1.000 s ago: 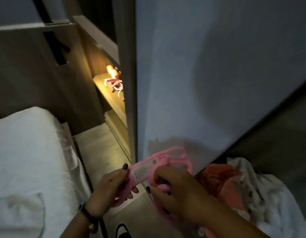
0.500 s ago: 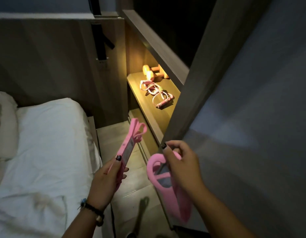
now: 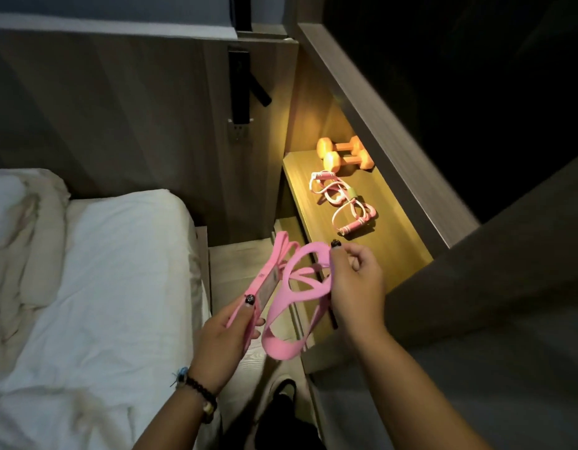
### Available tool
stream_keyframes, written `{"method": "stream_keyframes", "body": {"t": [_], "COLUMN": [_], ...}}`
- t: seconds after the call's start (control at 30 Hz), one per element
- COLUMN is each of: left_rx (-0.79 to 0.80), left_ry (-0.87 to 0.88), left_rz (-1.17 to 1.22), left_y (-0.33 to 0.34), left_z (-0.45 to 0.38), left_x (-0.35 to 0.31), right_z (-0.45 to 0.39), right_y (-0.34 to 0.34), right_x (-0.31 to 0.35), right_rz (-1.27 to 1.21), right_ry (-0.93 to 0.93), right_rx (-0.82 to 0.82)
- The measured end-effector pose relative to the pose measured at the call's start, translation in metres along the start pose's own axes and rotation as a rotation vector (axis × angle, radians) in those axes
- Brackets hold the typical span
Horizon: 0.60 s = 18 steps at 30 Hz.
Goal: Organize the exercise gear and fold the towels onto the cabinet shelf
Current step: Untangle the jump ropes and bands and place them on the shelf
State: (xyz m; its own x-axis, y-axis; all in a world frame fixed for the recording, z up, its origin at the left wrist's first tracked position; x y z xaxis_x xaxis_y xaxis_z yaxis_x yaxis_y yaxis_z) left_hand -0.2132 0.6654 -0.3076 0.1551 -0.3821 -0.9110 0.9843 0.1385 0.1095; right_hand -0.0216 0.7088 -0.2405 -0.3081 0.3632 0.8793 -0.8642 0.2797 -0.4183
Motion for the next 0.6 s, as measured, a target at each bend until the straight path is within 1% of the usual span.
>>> {"method": "stream_keyframes", "body": {"t": [0.1,0.17,0.4,0.53,0.6], "left_rx": [0.019,0.046,0.090,0.174,0.181], "left_ry": [-0.030,-0.028,0.040,0.022,-0.024], "left_rz": [0.011,0.034,0.043,0.019,-0.005], "left_y": [0.013,0.020,0.036,0.045,0.045], "left_z": [-0.029,-0.053,-0.130,-0.186,-0.223], "left_x": [-0.011,-0.028,-0.091,-0.117,-0.119], "right_z": [-0.037,-0.062,-0.132,-0.171,-0.192], "right_y": [0.009,0.013,0.026,0.045,0.060], "right_x": [0.017,0.028,0.053,0.054,0.046], "right_rz": [-0.069,-0.138,-0.337,-0.386,-0.404], "right_ry": [0.036,0.066,0.236,0.337,0.435], "right_rx": [-0.007,-0.049,-0.141,-0.123,-0.117]}}
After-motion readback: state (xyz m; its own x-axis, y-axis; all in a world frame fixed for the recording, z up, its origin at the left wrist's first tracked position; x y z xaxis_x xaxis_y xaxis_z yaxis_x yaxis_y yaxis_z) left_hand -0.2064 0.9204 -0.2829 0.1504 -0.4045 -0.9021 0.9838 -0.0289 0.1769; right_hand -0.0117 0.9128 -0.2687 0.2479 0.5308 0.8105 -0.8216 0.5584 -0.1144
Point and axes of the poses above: each hand's wrist, its own z-axis away from the middle knuckle, its own y-axis out of the palm, x = y × z, the point moved 5 cm from there along -z, towards the middle knuckle, and after that the axes turned 14 degrees about z, right-handed, at the moved point
